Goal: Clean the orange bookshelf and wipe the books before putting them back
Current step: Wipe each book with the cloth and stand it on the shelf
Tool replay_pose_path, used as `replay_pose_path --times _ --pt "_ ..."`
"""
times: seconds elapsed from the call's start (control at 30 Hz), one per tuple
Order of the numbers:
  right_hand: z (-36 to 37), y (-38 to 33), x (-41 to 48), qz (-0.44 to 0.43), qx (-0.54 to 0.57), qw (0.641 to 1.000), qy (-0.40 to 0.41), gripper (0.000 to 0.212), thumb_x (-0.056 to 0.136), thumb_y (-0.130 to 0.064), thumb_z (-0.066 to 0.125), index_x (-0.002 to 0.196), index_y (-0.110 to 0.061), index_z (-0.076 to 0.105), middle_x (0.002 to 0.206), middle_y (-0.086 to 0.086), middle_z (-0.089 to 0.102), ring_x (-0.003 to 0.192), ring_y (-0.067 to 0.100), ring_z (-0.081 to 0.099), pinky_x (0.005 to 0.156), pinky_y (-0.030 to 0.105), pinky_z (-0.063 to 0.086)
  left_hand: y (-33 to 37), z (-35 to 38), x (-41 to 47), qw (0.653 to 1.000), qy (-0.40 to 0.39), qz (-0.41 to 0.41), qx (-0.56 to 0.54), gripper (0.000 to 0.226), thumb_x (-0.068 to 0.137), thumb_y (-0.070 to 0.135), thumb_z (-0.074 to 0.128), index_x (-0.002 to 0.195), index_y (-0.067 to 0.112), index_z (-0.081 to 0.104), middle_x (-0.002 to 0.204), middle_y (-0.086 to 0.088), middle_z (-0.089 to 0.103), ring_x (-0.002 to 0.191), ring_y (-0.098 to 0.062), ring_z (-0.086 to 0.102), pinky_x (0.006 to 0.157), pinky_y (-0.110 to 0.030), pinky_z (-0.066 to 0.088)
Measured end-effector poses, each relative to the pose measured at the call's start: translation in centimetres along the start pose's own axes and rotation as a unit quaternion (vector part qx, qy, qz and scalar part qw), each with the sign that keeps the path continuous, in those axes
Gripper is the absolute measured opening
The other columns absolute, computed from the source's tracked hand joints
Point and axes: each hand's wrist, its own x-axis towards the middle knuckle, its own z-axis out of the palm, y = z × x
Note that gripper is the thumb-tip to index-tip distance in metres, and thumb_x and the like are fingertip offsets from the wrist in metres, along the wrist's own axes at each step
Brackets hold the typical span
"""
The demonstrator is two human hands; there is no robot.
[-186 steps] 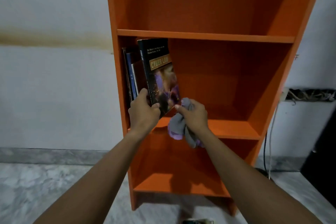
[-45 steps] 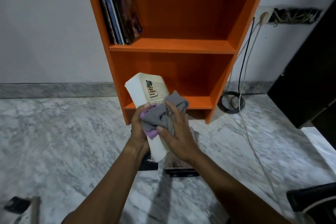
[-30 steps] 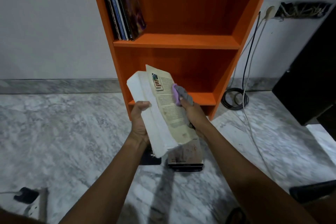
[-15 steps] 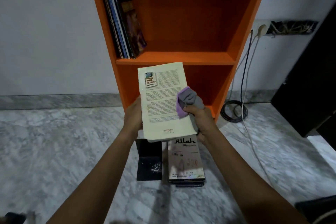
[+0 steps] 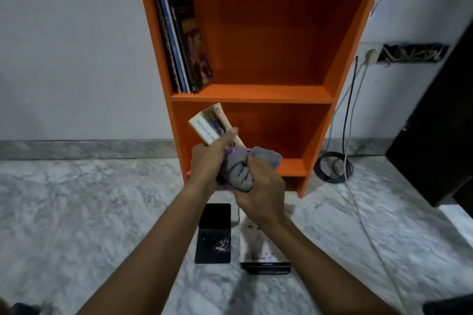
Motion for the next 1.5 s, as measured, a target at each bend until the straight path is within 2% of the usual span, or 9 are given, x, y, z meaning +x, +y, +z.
replay_pose_path --times 0.1,0.33,0.53,0.7,0.9,1.0,1.23,1.4,1.5 --pt "0.5 0.5 0.1 -0.026 0.012 0.998 -0.062 0.040 0.079 -0.016 0.067 0.118 -0.007 0.068 0.106 0.006 0.070 0.099 0.021 0.062 0.079 0.033 0.056 0.4 -1.4 0.8 0.997 -0.027 -0.042 -0.066 0.029 0.068 0.024 0.073 0.095 0.016 0.067 0.093 -0.012 0.078 0.089 -0.034 0.074 0.074 -0.053 0.059" --pt "-0.3 1.8 6.5 0.288 0.322 0.884 -0.178 0.025 0.098 -0.025 0.057 0.116 -0.040 0.067 0.122 0.009 0.069 0.107 0.028 0.068 0.089 0.042 0.058 3.1 -2.9 1.1 0.985 -0.144 0.040 -0.085 0.026 0.050 0.012 0.052 0.071 0.018 0.039 0.065 -0.003 0.049 0.056 -0.020 0.053 0.051 -0.024 0.044" --pt "-3.3 2.5 12.6 0.384 0.471 0.785 -0.120 0.013 0.096 -0.014 0.063 0.106 -0.012 0.071 0.100 0.013 0.078 0.090 0.028 0.074 0.083 0.042 0.062 8.1 -3.5 2.0 0.970 -0.223 0.091 -0.032 0.026 0.062 0.014 0.054 0.087 0.013 0.048 0.079 -0.009 0.062 0.075 -0.028 0.063 0.073 -0.038 0.051" --pt "-3.6 1.3 16.4 0.342 0.480 0.807 -0.040 0.010 0.093 -0.008 0.067 0.102 -0.010 0.072 0.087 0.007 0.079 0.076 0.021 0.076 0.066 0.033 0.062 9.7 -5.0 3.6 0.954 -0.223 0.130 0.153 0.031 0.091 0.013 0.071 0.117 0.019 0.055 0.106 -0.005 0.077 0.099 -0.024 0.075 0.081 -0.038 0.062" --pt "-1.7 2.8 22.7 0.402 0.405 0.811 0.124 0.013 0.093 -0.013 0.072 0.090 -0.009 0.061 0.065 0.009 0.059 0.043 0.016 0.054 0.043 0.026 0.045 10.6 -5.1 5.9 0.954 -0.173 0.223 0.097 0.053 0.087 0.001 0.073 0.130 0.023 0.051 0.111 -0.008 0.074 0.102 -0.024 0.074 0.075 -0.040 0.063" --pt "-0.4 4.7 24.5 0.400 0.302 0.849 0.166 0.021 0.090 -0.021 0.076 0.081 -0.017 0.057 0.067 0.009 0.058 0.053 0.025 0.055 0.053 0.034 0.044 12.4 -4.0 7.7 0.953 -0.125 0.268 0.062 0.051 0.089 -0.003 0.069 0.130 0.020 0.050 0.109 -0.003 0.075 0.097 -0.019 0.075 0.069 -0.034 0.063" --pt "6.4 3.8 24.5 0.357 0.308 0.881 -0.031 0.028 0.072 -0.037 0.079 0.093 -0.025 0.065 0.086 0.009 0.072 0.073 0.032 0.065 0.063 0.050 0.053 15.3 -0.5 14.3 0.882 0.127 0.389 0.233 0.038 0.088 0.017 0.075 0.113 0.023 0.048 0.113 0.009 0.067 0.096 -0.012 0.067 0.066 -0.024 0.057" --pt "11.7 3.8 27.0 0.334 0.287 0.891 -0.112 0.023 0.088 -0.008 0.070 0.103 -0.025 0.071 0.098 -0.002 0.076 0.091 0.020 0.072 0.074 0.034 0.058 13.4 0.6 18.0 0.834 0.249 0.396 0.292 0.039 0.084 0.019 0.078 0.105 0.020 0.045 0.113 -0.003 0.066 0.099 -0.024 0.068 0.076 -0.045 0.062" --pt "13.5 4.1 27.8 0.341 0.249 0.894 -0.153 0.026 0.085 -0.014 0.069 0.108 -0.024 0.074 0.099 0.000 0.077 0.096 0.024 0.073 0.085 0.042 0.061 13.5 0.5 19.0 0.822 0.272 0.395 0.307 0.040 0.083 0.026 0.081 0.102 0.018 0.047 0.109 -0.005 0.069 0.097 -0.024 0.069 0.064 -0.030 0.056"
